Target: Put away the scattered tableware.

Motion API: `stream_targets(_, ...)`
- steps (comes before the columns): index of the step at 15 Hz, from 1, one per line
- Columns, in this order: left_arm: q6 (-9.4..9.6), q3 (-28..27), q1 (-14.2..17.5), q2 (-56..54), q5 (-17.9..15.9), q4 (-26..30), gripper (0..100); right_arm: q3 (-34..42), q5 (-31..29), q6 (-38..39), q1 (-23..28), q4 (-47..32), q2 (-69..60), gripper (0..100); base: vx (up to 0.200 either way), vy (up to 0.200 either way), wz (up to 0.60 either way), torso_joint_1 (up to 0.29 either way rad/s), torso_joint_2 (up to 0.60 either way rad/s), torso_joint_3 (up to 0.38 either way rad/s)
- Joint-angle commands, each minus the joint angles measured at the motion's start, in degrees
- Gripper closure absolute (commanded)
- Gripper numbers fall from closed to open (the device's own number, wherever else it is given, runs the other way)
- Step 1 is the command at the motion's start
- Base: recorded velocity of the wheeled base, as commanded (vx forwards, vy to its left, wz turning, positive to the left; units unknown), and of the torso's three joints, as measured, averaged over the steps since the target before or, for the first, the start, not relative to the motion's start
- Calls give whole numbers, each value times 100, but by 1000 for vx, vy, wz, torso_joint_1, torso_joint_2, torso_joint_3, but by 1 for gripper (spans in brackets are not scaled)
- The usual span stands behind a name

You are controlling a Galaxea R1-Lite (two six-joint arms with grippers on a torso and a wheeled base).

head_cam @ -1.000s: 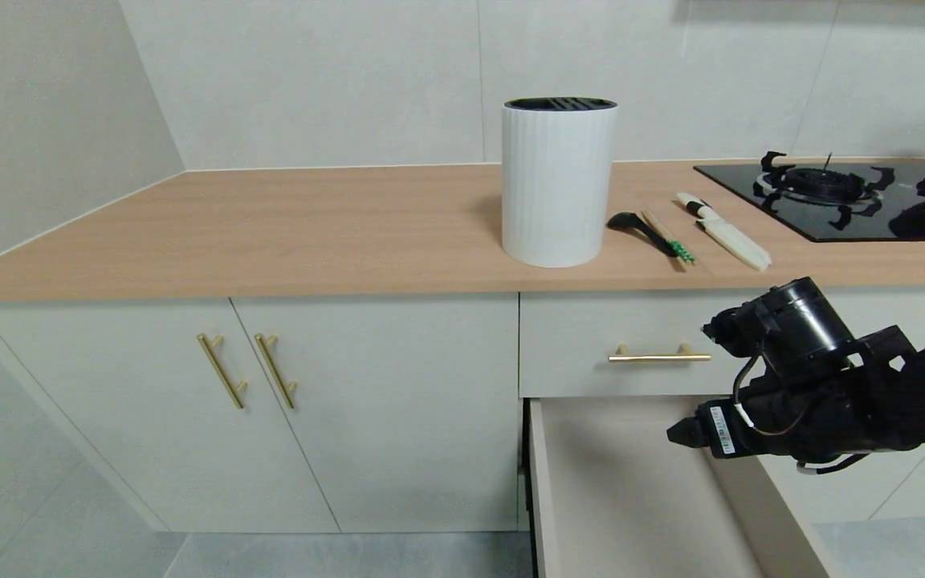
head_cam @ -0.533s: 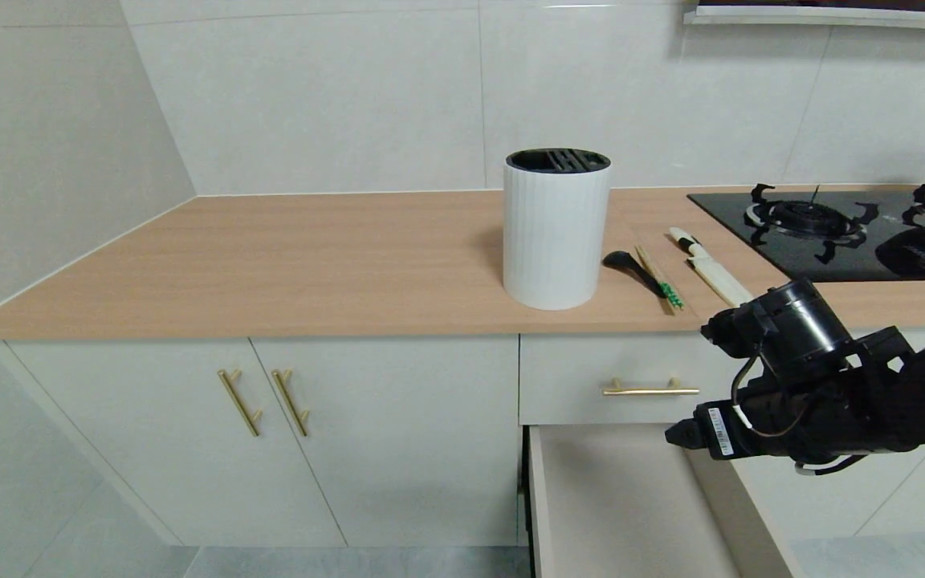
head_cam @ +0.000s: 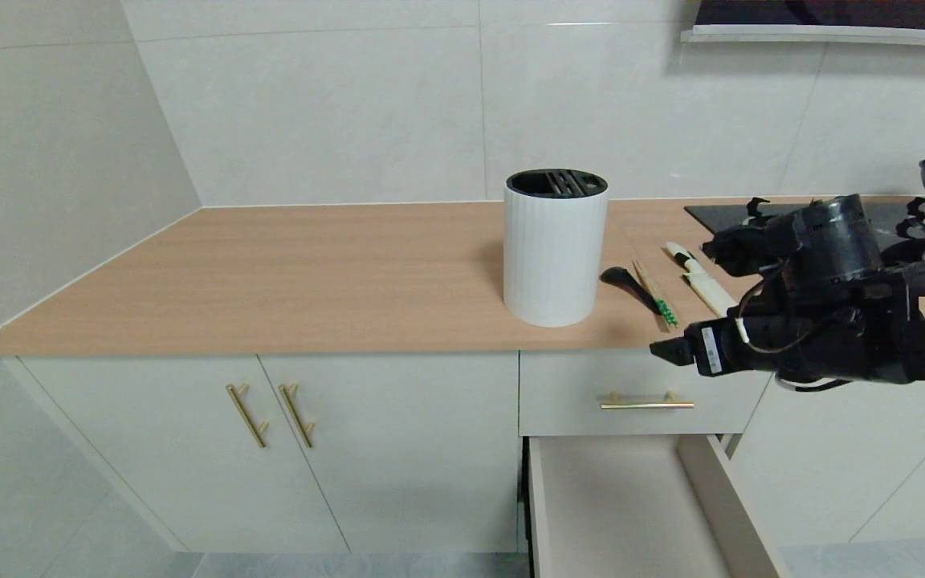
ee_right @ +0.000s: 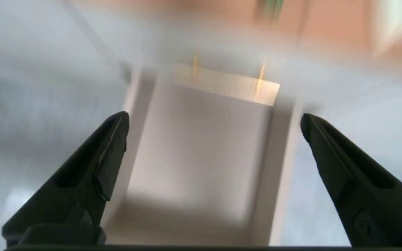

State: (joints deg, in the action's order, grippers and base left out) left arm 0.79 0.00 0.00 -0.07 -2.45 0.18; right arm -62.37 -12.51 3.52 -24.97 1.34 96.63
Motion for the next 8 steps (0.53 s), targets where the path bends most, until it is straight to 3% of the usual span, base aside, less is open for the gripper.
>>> stream_targets(1,0,0,0,7,-1,-1,0,-715,-32,-133,44,-46,145,0,0,0,0,0,0,0)
stream_targets(8,0,0,0,7,-1,-1,0,-1023,-164,333,247,15,936,0,0,0,0,0,0,0)
